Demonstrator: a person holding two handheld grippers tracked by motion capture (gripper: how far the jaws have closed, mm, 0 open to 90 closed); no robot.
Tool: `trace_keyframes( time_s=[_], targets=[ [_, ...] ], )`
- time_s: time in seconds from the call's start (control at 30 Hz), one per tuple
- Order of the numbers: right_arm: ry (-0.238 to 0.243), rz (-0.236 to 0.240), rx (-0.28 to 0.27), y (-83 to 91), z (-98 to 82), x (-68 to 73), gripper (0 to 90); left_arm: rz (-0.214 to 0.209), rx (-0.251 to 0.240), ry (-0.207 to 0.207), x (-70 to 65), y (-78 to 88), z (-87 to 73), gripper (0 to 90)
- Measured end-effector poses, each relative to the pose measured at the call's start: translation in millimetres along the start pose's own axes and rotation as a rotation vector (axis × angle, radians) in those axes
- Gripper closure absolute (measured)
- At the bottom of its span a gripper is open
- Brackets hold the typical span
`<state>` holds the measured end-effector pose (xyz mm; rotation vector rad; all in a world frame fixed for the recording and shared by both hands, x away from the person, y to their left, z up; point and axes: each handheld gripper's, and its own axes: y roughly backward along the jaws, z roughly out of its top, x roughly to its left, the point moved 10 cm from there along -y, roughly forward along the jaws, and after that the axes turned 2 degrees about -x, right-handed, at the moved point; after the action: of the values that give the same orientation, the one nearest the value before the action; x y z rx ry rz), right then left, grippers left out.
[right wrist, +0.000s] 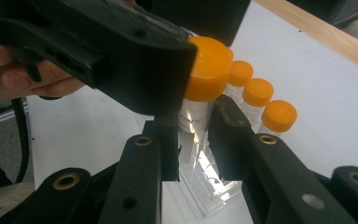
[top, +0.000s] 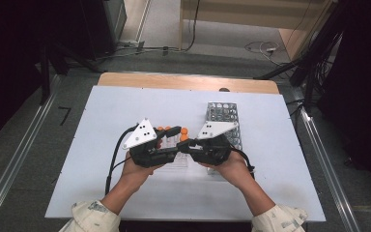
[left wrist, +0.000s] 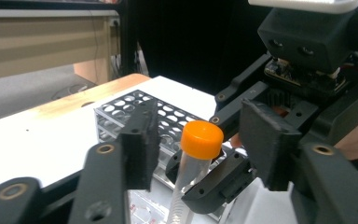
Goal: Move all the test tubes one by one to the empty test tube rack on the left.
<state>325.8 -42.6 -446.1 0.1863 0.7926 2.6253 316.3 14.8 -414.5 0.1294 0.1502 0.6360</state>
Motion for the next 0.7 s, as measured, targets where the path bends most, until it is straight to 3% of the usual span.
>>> trace_keyframes(
  time_s=[0.5,0.7],
  targets=[
    [-0.001,0.003,-0.004,-3.0,-1.1,1.0,71.4,0.000,0.030,-0.015,0.6,-2.6,-6.8,68.0],
    [-0.001,0.004,-0.012,-3.2,-0.8,0.9,71.2,0.003,0.029,-0.011,2.2,-1.7,-6.2,69.4]
  ],
)
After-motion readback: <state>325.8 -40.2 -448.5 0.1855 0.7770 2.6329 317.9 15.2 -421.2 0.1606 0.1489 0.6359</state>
